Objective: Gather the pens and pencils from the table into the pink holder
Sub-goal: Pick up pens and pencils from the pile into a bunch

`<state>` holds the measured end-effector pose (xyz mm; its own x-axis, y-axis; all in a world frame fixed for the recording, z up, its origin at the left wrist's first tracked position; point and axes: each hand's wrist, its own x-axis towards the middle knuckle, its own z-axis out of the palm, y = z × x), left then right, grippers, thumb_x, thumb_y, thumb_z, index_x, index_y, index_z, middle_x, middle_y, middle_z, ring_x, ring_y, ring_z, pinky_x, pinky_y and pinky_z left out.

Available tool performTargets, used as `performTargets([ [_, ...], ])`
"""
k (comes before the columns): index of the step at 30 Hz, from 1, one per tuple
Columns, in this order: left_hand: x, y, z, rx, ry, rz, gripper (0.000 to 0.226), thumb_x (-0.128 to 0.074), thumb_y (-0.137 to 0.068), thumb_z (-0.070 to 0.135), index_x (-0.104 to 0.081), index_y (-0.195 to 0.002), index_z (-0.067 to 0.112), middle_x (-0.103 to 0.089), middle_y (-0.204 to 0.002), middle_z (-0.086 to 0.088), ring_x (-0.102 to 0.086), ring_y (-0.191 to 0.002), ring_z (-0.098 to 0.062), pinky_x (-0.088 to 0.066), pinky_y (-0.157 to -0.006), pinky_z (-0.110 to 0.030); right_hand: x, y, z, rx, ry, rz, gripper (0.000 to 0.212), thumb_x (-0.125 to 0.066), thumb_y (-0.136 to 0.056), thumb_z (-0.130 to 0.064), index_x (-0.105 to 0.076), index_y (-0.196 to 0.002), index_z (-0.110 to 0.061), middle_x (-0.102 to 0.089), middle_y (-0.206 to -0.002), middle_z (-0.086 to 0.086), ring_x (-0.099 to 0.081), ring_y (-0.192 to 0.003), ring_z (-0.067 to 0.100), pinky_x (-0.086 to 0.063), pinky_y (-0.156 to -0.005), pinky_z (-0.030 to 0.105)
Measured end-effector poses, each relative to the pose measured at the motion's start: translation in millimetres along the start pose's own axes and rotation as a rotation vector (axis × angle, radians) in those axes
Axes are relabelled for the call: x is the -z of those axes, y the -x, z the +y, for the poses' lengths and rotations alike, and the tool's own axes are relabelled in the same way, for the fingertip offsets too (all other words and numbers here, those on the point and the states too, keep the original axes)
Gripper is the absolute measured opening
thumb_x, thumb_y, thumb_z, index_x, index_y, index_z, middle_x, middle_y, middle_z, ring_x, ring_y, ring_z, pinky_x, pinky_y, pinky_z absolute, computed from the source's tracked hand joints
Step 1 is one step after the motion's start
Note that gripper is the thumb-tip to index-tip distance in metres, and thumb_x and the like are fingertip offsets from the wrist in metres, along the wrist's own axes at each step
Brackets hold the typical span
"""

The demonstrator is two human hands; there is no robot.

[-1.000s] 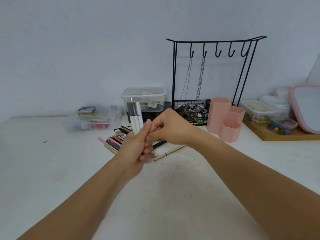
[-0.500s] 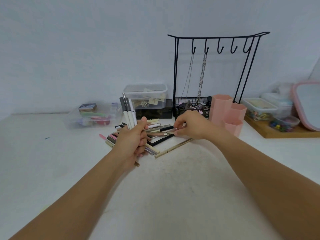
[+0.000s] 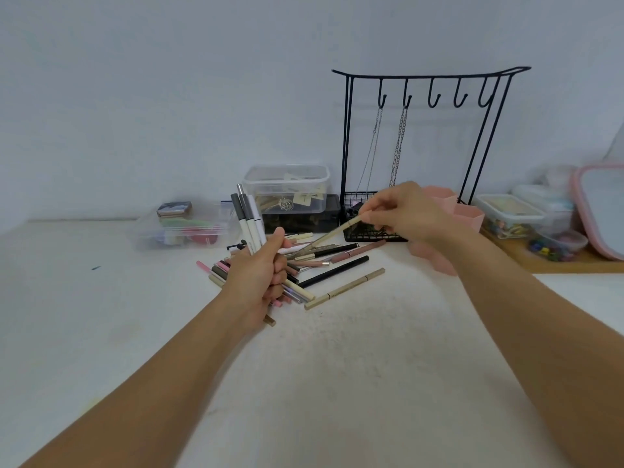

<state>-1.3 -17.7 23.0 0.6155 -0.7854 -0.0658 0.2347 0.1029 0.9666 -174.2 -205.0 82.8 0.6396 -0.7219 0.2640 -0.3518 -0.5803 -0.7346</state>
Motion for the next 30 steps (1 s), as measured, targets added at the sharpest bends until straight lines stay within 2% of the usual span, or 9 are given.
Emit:
performTargets([
  [3, 0, 1, -1, 0.005, 0.024, -0.03, 0.03, -0.06, -0.099, 0.043, -0.068, -0.094, 0.015, -0.039, -0.054, 0.004, -0.027, -0.04, -0.007, -0.025, -0.034, -0.019, 13, 3, -8, -0.056, -0.375, 0.046, 0.011, -0.073, -0.089, -0.007, -0.076, -0.1, -0.005, -0.075, -0.083, 0.01, -0.068, -0.069, 0.01, -0.054, -0.062, 0.016],
  [7, -2, 2, -1, 0.037, 0.083, -0.101, 0.029, -0.058, -0.099, 0.043, -0.065, -0.103, 0.016, -0.041, -0.056, 0.004, -0.029, -0.038, -0.005, -0.025, -0.035, -0.018, 10, 9, -25, -0.084, -0.781, 0.064, 0.008, -0.07, -0.09, -0.001, -0.071, -0.097, 0.002, -0.076, -0.086, 0.015, -0.075, -0.081, 0.019, -0.059, -0.072, 0.021],
  [12, -6, 2, -4, -0.035, 0.125, -0.116, 0.045, -0.062, -0.088, 0.049, -0.066, -0.119, 0.017, -0.038, -0.059, 0.005, -0.03, -0.04, -0.004, -0.024, -0.037, -0.017, -31, 21, -53, -0.233, -0.985, -0.196, 0.003, -0.065, -0.087, 0.009, -0.067, -0.088, 0.006, -0.074, -0.086, 0.017, -0.076, -0.08, 0.021, -0.061, -0.071, 0.022],
  [17, -9, 5, 1, -0.08, 0.178, -0.067, 0.042, -0.06, -0.09, 0.053, -0.068, -0.103, 0.015, -0.04, -0.055, 0.003, -0.031, -0.042, -0.005, -0.028, -0.036, -0.016, -77, 36, -55, -0.259, -0.921, -0.39, 0.008, -0.07, -0.084, 0.01, -0.068, -0.082, 0.003, -0.075, -0.087, 0.02, -0.076, -0.079, 0.022, -0.063, -0.076, 0.026],
  [19, -8, 7, 3, -0.09, 0.112, -0.049, 0.047, -0.06, -0.085, 0.059, -0.07, -0.102, 0.017, -0.041, -0.053, 0.002, -0.03, -0.038, -0.006, -0.028, -0.035, -0.018, -82, 38, -54, -0.239, -0.886, -0.384, 0.008, -0.074, -0.082, 0.009, -0.069, -0.084, 0.002, -0.075, -0.088, 0.02, -0.076, -0.08, 0.023, -0.063, -0.076, 0.027],
  [22, -7, 9, 2, -0.077, -0.02, -0.025, 0.044, -0.072, -0.077, 0.06, -0.065, -0.081, 0.017, -0.041, -0.049, 0.002, -0.029, -0.037, -0.01, -0.028, -0.041, -0.02, -80, 38, -54, -0.147, -0.731, -0.348, 0.013, -0.078, -0.077, 0.012, -0.07, -0.086, 0.006, -0.075, -0.083, 0.018, -0.076, -0.079, 0.025, -0.063, -0.075, 0.029],
  [24, -7, 8, 1, -0.061, -0.044, -0.028, 0.04, -0.076, -0.08, 0.054, -0.061, -0.073, 0.018, -0.04, -0.048, 0.002, -0.03, -0.037, -0.012, -0.028, -0.046, -0.025, -80, 38, -53, -0.082, -0.626, -0.327, 0.016, -0.081, -0.074, 0.012, -0.071, -0.087, 0.008, -0.076, -0.081, 0.02, -0.077, -0.078, 0.027, -0.063, -0.076, 0.032],
  [27, -9, 8, 1, -0.055, -0.107, -0.005, 0.037, -0.069, -0.091, 0.049, -0.062, -0.075, 0.016, -0.044, -0.05, 0.0, -0.036, -0.038, -0.013, -0.03, -0.048, -0.027, -83, 38, -54, 0.014, -0.448, -0.285, 0.02, -0.086, -0.071, 0.007, -0.072, -0.086, 0.008, -0.076, -0.079, 0.02, -0.075, -0.072, 0.022, -0.062, -0.072, 0.028],
  [30, -11, 7, 0, -0.044, -0.158, 0.054, 0.035, -0.06, -0.097, 0.044, -0.065, -0.079, 0.014, -0.061, -0.056, -0.002, -0.054, -0.04, -0.014, -0.035, -0.046, -0.024, -75, 31, -51, 0.064, -0.284, -0.27, 0.018, -0.087, -0.074, -0.003, -0.074, -0.085, 0.001, -0.074, -0.067, 0.005, -0.069, -0.061, 0.012, -0.06, -0.064, 0.025],
])
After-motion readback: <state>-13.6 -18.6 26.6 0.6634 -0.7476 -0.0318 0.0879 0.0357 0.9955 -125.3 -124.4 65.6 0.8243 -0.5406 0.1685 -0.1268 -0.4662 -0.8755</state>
